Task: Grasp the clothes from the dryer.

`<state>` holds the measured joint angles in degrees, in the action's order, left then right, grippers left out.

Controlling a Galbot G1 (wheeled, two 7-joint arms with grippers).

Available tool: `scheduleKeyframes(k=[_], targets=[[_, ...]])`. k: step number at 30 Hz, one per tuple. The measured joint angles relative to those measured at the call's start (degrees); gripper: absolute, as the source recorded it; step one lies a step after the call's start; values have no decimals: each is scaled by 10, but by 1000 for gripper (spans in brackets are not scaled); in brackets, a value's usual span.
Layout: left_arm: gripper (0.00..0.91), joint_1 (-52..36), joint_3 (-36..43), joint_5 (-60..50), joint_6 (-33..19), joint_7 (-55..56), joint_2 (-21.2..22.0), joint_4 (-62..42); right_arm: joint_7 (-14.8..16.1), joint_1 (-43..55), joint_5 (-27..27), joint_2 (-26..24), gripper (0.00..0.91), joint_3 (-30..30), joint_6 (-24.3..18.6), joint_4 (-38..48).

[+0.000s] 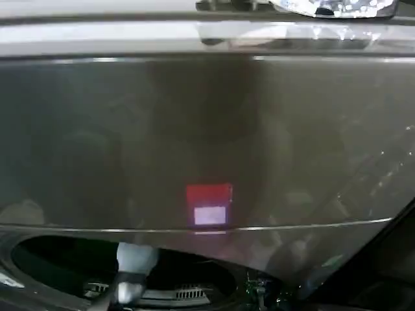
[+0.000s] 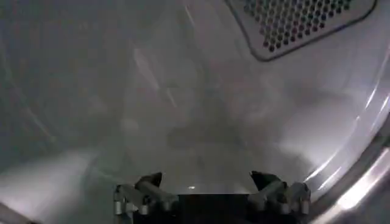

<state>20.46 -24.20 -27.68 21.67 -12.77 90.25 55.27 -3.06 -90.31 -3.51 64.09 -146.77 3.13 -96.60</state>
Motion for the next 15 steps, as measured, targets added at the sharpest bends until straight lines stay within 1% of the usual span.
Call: scheduleKeyframes(k=[5, 10, 15], targets=[[907, -18, 3, -135, -44, -105, -12, -17, 1, -2, 1, -1, 907, -4, -1, 3], [907, -37, 11, -268, -100, -194, -28, -35, 1, -5, 2, -1, 907, -6, -2, 6], [907, -50, 10, -362, -146, -271, -37, -44, 2, -3, 2, 0, 907, -6, -3, 5]])
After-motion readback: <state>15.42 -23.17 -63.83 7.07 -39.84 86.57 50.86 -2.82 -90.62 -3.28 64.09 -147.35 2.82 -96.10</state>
